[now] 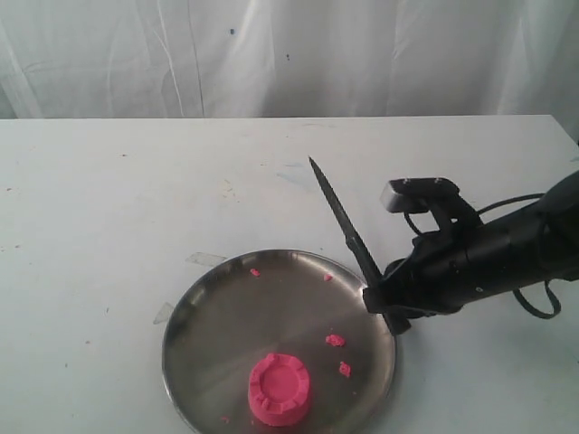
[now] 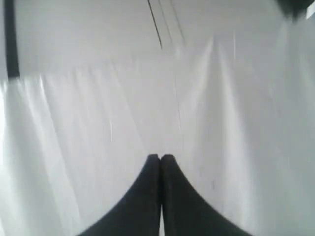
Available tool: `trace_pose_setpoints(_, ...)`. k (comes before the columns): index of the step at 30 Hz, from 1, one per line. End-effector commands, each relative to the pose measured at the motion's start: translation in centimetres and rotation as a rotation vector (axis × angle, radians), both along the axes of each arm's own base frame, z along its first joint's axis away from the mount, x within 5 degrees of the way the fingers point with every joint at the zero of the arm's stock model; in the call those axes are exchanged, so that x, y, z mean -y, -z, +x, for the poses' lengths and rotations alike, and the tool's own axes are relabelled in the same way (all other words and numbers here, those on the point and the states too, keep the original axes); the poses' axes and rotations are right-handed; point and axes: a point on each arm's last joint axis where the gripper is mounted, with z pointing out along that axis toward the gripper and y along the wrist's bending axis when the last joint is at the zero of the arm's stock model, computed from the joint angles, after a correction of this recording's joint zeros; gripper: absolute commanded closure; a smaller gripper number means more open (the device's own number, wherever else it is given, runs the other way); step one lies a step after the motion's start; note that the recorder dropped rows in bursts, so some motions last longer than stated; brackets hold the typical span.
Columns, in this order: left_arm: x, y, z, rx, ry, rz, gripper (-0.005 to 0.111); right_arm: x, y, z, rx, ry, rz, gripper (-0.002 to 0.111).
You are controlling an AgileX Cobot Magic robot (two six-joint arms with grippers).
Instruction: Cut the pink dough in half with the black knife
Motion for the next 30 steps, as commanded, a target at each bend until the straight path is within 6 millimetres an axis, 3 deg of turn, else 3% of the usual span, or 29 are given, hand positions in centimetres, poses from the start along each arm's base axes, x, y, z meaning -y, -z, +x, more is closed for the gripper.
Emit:
trace_pose_setpoints(1, -0.1, 3.3, 6.2, -0.355, 0.007, -0.023, 0.107, -1.2, -4.3, -0.4, 0.049, -0.108, 0.128, 0.108)
trace_pose_setpoints(5, 1.1, 4.0, 10.2, -0.35, 0.157, -0.006, 0.107, -1.6, -8.2, -0.6, 0.143, -0.166, 0.192, 0.108)
trace_pose_setpoints(9, 1.3, 6.1, 13.1, -0.481, 0.184, -0.009, 0.107, -1.3, -11.6, -1.3, 0.274, -0.191, 0.19, 0.108)
trace_pose_setpoints(14, 1.6, 8.8, 15.8, -0.664, 0.281, -0.251, 0.107, -0.1, -14.9, -2.6, 0.385, -0.191, 0.075, 0.108)
trace_pose_setpoints(17, 3.1, 9.5, 16.6, -0.683, 0.45, -0.234, 0.107, 0.9, -15.0, -3.2, 0.354, -0.131, -0.018, 0.108)
trace_pose_setpoints(22, 7.5, 11.2, 16.5, -0.731, 0.753, 0.129, 0.107, 1.9, -13.4, -3.1, 0.232, -0.081, -0.142, 0.108)
trace_pose_setpoints(26, 10.8, 13.7, 16.6, -0.872, 0.813, 0.489, 0.107, 1.2, -11.9, -2.9, 0.168, -0.117, -0.153, 0.108)
trace_pose_setpoints(30, 14.8, 16.5, 15.2, -0.951, 0.977, 0.674, 0.107, 0.6, -11.4, -2.5, 0.174, -0.126, -0.158, 0.108)
